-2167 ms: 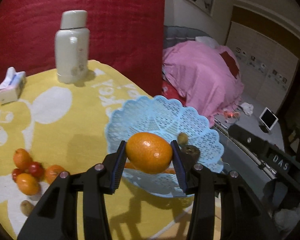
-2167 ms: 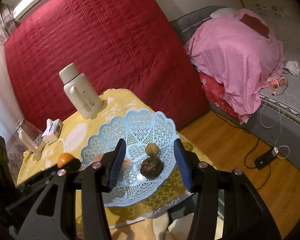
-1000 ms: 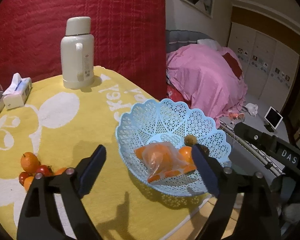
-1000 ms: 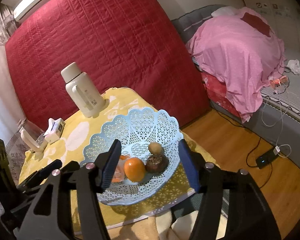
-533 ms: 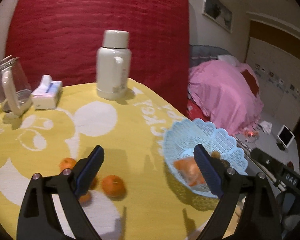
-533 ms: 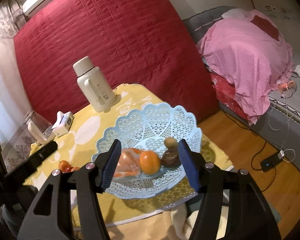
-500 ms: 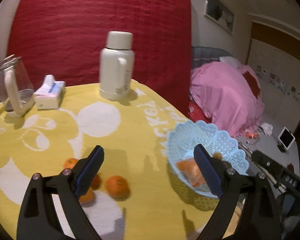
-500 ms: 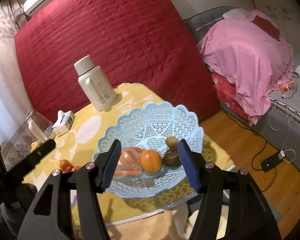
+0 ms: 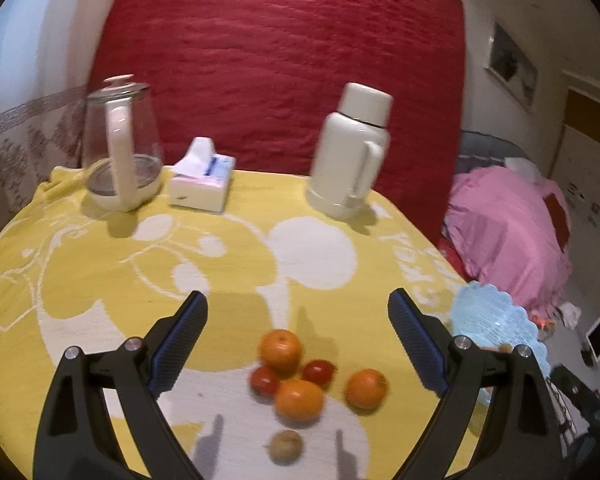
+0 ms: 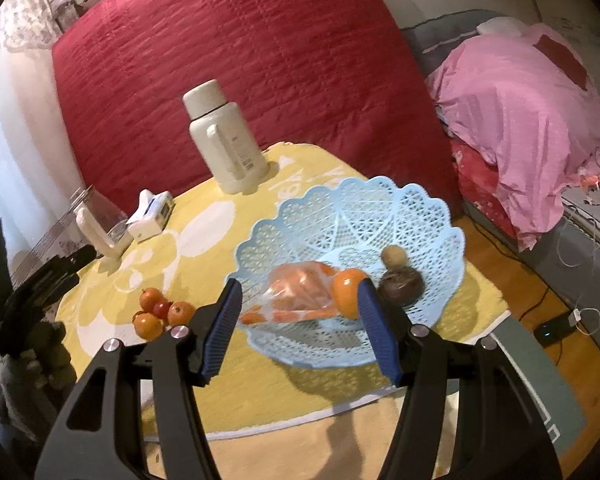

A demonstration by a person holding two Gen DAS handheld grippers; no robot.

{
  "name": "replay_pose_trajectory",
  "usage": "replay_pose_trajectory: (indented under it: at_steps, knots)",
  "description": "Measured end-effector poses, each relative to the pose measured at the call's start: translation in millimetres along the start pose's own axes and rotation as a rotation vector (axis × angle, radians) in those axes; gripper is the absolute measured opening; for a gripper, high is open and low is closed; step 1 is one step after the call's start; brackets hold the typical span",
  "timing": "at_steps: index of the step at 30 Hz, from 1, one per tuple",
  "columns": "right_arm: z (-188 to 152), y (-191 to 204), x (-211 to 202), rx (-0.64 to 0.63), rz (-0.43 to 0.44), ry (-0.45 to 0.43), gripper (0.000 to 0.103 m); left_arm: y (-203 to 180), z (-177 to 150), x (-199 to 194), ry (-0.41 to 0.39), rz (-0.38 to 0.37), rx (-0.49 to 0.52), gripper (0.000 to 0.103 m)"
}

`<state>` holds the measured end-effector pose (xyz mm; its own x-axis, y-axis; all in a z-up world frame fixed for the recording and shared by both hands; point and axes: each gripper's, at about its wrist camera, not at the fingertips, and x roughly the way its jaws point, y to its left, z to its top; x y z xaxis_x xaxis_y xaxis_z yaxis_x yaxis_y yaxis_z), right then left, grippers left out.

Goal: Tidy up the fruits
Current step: 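Move both grippers back toward the remaining fruits on the towel, then grasp a mandarin with the left gripper while the right grasps an orange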

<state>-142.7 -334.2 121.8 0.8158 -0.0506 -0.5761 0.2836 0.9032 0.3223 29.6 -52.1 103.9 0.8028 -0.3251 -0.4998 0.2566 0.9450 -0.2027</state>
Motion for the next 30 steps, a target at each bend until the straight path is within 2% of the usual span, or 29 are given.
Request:
replay_pose_trajectory:
  at_steps: [4,9,22,30]
  knots:
    - [-4,8,3,-0.007,0.018,0.013,0.062,16,4,8,0.013,0.036,-0.011,0.091]
    - [-11,18,7,-0.01,0.04,0.036,0.062,27,4,22,0.05,0.036,-0.037,0.091]
    - [-29,47,22,-0.04,0.089,0.111,0.062,22,-8,61,0.15,0.04,-0.005,0.091]
    - [-34,56,31,-0.056,0.095,0.149,0.062,21,-20,83,0.23,0.028,0.007,0.083]
